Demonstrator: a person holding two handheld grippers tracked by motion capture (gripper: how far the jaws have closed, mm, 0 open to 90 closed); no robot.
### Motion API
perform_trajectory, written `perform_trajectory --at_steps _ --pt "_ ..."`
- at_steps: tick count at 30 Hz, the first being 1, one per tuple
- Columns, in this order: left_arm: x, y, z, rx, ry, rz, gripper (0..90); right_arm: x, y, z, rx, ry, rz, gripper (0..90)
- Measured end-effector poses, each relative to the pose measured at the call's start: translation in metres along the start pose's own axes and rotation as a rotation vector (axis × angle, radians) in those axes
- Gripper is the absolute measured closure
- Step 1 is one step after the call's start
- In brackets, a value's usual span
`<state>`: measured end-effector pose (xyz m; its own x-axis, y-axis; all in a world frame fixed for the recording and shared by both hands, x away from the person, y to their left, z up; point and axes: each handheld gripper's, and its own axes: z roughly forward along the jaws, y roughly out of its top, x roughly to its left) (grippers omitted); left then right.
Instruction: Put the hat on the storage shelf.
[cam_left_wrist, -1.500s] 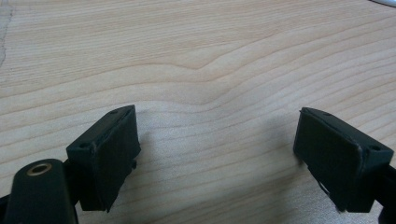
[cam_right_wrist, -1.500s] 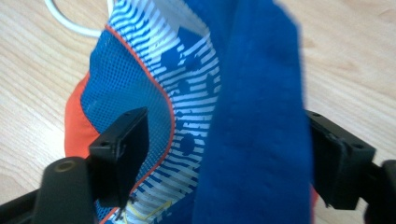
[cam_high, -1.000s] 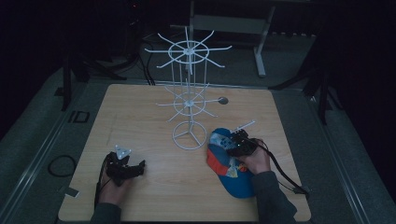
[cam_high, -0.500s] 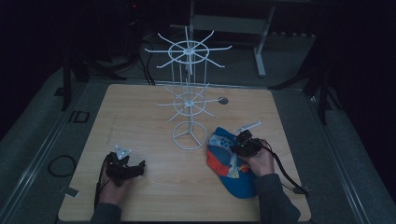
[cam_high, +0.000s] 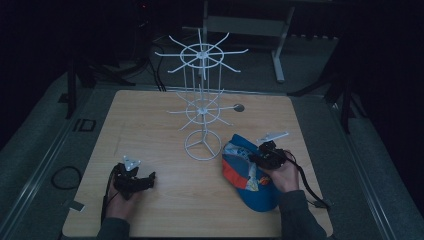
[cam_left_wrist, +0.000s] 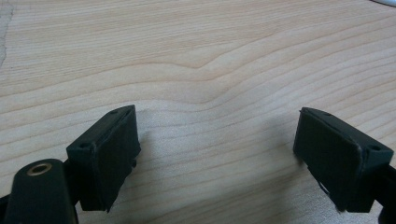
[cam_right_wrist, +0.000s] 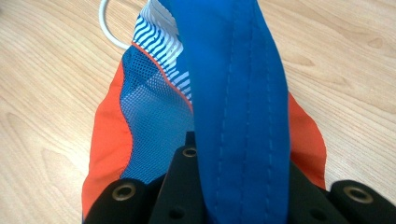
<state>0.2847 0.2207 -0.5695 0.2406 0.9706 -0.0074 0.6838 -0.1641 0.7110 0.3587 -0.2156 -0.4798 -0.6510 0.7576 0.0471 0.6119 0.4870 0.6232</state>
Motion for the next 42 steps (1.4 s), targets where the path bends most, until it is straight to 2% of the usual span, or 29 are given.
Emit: perform_trajectory --at_steps 12,17,28,42 --pt "0.000 0.000 0.000 -0.001 0.000 -0.002 14.6 0.000 0.004 -0.025 -0.078 0.026 0.010 86.8" --pt "0.000 0.000 0.000 0.000 0.000 -0.002 14.6 -0.002 0.006 -0.034 -0.100 0.023 0.011 86.8" --pt "0.000 0.000 0.000 0.001 0.000 0.001 14.7 -0.007 0.009 -0.047 -0.138 0.030 0.030 86.8" --pt "0.000 0.000 0.000 0.000 0.001 0.000 14.6 -0.010 0.021 -0.065 -0.201 0.039 0.031 86.8"
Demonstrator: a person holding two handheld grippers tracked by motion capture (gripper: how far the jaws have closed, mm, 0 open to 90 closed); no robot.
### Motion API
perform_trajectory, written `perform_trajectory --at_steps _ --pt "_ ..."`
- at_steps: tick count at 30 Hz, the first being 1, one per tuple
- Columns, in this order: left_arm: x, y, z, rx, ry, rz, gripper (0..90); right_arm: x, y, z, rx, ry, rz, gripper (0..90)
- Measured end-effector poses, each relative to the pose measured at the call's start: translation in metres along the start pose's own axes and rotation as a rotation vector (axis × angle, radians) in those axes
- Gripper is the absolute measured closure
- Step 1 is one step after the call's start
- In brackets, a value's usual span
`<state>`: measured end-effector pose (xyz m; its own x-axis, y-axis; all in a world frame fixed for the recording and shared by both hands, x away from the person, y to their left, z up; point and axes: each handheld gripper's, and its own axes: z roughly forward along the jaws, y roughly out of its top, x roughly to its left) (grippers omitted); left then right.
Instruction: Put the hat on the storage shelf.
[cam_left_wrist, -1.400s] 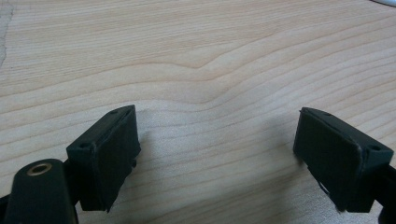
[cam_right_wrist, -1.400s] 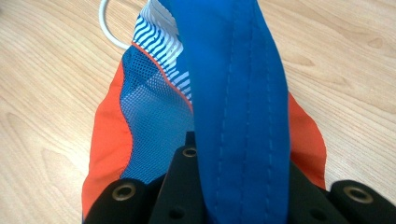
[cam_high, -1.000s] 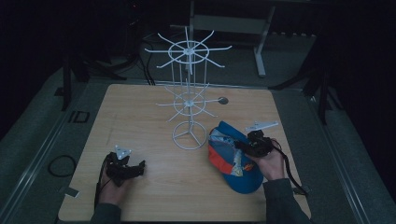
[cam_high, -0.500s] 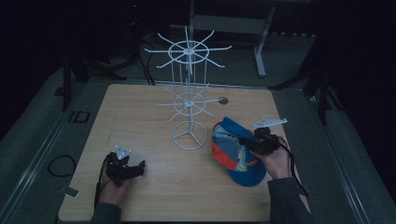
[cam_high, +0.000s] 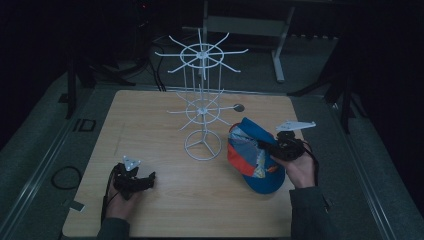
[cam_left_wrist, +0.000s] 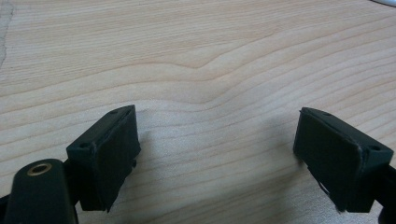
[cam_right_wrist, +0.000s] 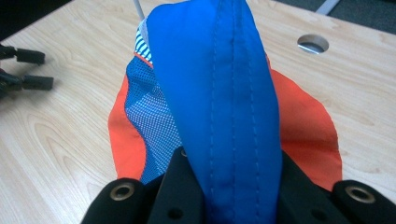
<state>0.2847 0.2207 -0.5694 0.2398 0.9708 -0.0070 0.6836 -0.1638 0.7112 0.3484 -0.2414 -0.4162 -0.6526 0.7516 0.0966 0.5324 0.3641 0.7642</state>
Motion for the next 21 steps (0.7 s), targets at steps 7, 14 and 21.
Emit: perform_trajectory --at_steps 7,14,21 --pt "0.000 0.000 0.000 0.002 -0.001 0.000 14.6 -0.003 0.007 -0.008 -0.027 0.007 0.003 86.8" --pt "0.000 0.000 0.000 0.002 -0.001 0.000 14.6 -0.004 0.015 -0.015 -0.051 0.025 0.005 86.5" --pt "0.000 0.000 0.000 0.000 -0.001 -0.001 14.6 -0.003 0.027 -0.025 -0.082 0.033 -0.001 86.5"
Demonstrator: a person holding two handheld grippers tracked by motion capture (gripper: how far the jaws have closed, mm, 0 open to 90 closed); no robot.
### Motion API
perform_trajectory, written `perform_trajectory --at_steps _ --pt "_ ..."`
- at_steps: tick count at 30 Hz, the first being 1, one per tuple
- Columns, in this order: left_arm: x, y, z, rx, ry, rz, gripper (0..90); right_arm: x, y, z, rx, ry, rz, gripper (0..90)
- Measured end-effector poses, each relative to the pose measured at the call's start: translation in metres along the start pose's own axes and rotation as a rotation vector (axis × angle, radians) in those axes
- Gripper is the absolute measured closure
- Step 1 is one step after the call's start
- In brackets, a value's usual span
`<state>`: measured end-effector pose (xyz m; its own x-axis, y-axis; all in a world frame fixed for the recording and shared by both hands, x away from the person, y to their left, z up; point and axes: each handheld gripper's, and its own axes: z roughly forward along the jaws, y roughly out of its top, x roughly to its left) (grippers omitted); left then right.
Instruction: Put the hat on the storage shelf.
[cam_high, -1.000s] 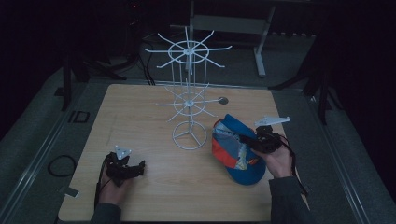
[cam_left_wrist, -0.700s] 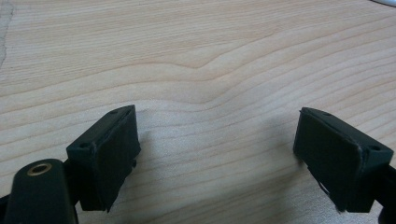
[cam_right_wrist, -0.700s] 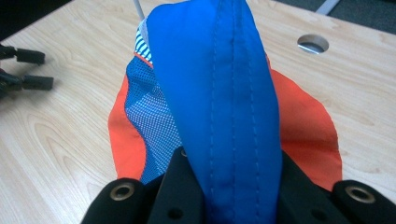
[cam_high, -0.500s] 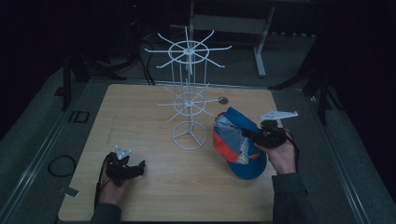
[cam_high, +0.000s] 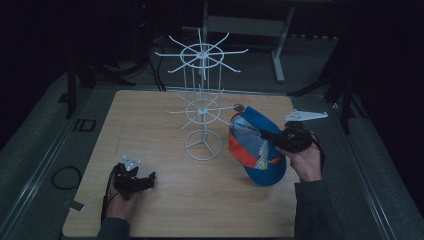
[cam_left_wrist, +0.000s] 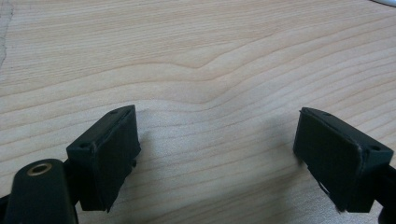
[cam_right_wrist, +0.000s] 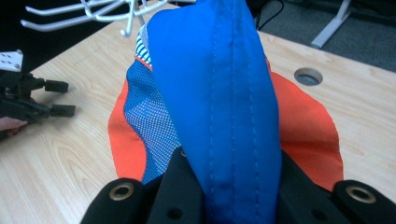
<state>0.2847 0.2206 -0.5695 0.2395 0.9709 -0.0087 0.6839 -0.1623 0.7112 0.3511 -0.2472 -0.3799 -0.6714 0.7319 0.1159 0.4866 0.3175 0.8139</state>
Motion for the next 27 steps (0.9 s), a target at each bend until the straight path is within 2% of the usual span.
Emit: perform_trajectory --at_steps 11,20,27 --pt "0.000 0.000 0.000 0.002 0.000 0.002 14.7 -0.003 0.018 -0.012 -0.051 0.016 -0.005 86.5" --pt "0.000 0.000 0.000 0.002 0.000 0.002 14.6 -0.002 0.022 -0.021 -0.067 0.013 -0.020 86.5" --pt "0.000 0.000 0.000 0.002 0.000 0.002 14.7 -0.002 0.023 -0.034 -0.098 0.008 -0.021 86.3"
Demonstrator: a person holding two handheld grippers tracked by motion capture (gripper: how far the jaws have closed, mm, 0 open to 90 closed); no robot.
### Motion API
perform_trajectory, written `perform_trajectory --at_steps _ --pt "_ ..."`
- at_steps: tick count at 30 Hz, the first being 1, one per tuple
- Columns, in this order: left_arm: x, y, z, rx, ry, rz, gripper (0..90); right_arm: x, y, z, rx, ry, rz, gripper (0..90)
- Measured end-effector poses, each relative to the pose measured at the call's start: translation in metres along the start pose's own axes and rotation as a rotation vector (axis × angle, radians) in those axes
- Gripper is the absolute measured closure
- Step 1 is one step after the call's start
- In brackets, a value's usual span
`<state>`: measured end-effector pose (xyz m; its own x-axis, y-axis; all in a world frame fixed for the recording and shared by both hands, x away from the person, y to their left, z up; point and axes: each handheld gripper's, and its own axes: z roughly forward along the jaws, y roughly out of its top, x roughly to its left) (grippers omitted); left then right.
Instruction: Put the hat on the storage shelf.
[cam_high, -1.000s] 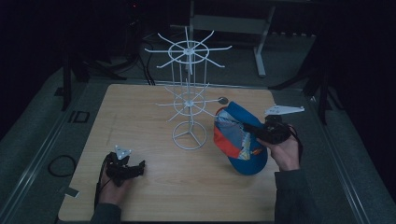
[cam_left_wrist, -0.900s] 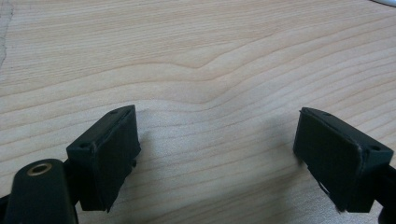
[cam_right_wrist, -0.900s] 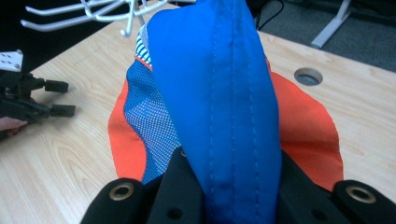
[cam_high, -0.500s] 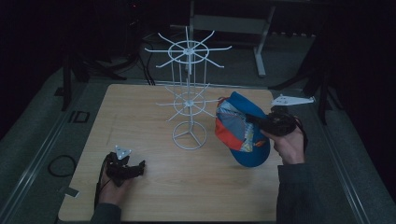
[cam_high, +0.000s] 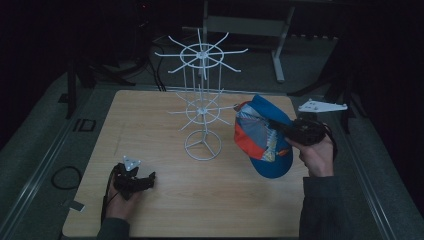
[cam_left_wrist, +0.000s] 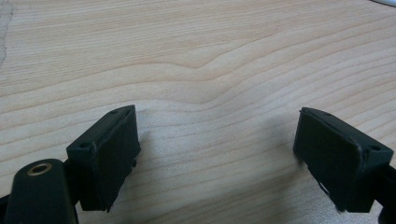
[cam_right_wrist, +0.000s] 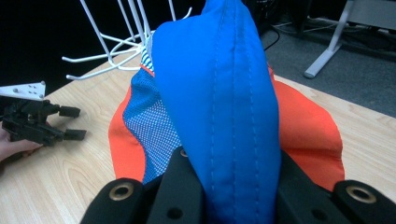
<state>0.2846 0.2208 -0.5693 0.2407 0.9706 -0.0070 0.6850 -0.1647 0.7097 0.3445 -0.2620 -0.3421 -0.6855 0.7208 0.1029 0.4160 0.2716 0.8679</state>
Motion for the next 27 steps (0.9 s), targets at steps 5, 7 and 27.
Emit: perform_trajectory --at_steps 5,7,27 --pt "0.000 0.000 0.000 0.000 0.000 0.000 14.7 0.001 0.003 -0.007 -0.019 0.012 -0.010 86.3" --pt "0.000 0.000 0.000 0.000 0.000 0.000 14.7 0.002 0.004 -0.008 -0.022 0.014 -0.009 86.2" --pt "0.000 0.000 0.000 -0.001 0.000 0.001 14.7 0.015 0.016 -0.026 -0.110 0.090 -0.018 85.4"
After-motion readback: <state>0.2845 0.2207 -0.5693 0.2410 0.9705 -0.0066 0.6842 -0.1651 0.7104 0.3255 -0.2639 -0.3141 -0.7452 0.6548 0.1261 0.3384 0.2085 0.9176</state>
